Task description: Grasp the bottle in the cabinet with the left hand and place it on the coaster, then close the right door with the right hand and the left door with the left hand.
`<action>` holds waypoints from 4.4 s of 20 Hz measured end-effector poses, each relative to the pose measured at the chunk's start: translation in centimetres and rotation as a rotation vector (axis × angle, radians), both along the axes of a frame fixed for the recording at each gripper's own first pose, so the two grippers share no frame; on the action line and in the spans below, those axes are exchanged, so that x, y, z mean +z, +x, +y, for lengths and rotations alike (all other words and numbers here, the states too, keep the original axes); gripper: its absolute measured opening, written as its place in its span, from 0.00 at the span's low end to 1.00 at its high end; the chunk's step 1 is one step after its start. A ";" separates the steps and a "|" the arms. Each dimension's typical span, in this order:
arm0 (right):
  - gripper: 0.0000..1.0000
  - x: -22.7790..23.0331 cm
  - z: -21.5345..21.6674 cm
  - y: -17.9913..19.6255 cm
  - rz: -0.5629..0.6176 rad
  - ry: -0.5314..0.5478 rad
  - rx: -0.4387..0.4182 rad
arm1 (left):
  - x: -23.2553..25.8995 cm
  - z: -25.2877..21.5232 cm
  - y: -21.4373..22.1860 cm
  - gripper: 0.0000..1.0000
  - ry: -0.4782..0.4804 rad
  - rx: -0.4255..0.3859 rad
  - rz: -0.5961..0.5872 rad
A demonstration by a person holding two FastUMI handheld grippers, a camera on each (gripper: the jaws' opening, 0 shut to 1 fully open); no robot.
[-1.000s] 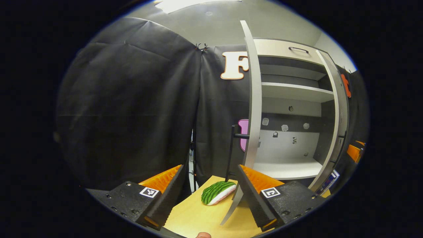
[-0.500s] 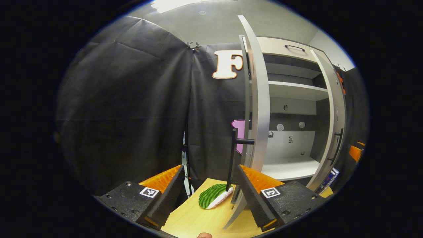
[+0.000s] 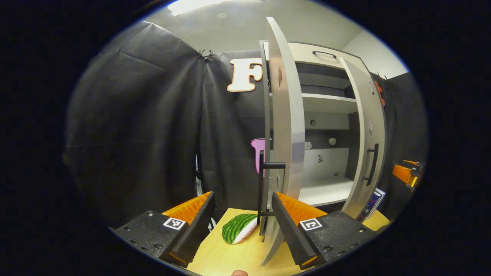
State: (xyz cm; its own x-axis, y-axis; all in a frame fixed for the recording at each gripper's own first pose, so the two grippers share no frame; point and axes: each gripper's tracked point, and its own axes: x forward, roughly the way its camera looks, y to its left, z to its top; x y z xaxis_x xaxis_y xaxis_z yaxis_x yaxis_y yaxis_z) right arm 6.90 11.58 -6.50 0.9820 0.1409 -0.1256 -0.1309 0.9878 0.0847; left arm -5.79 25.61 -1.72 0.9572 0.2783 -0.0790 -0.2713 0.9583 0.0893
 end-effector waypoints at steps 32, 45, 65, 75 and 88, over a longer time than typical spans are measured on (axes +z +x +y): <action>0.93 1.5 -13.7 -6.7 0.001 -0.115 -0.289 | -1.8 -15.8 13.6 1.00 -0.076 -0.394 -0.011; 0.93 1.8 -19.6 -11.1 0.016 -0.115 -0.451 | -2.2 -17.4 15.9 1.00 -0.105 -0.400 -0.003; 0.96 2.8 -22.0 -11.5 0.003 -0.129 -0.489 | -2.8 -17.9 16.4 1.00 -0.071 -0.369 0.012; 0.93 2.5 -22.5 -11.8 0.007 -0.124 -0.486 | -3.0 -18.2 16.5 1.00 -0.059 -0.357 0.020; 0.97 5.2 -18.8 -8.5 -0.043 -0.061 -0.297 | 5.7 -18.1 5.8 1.00 -0.046 -0.261 -0.052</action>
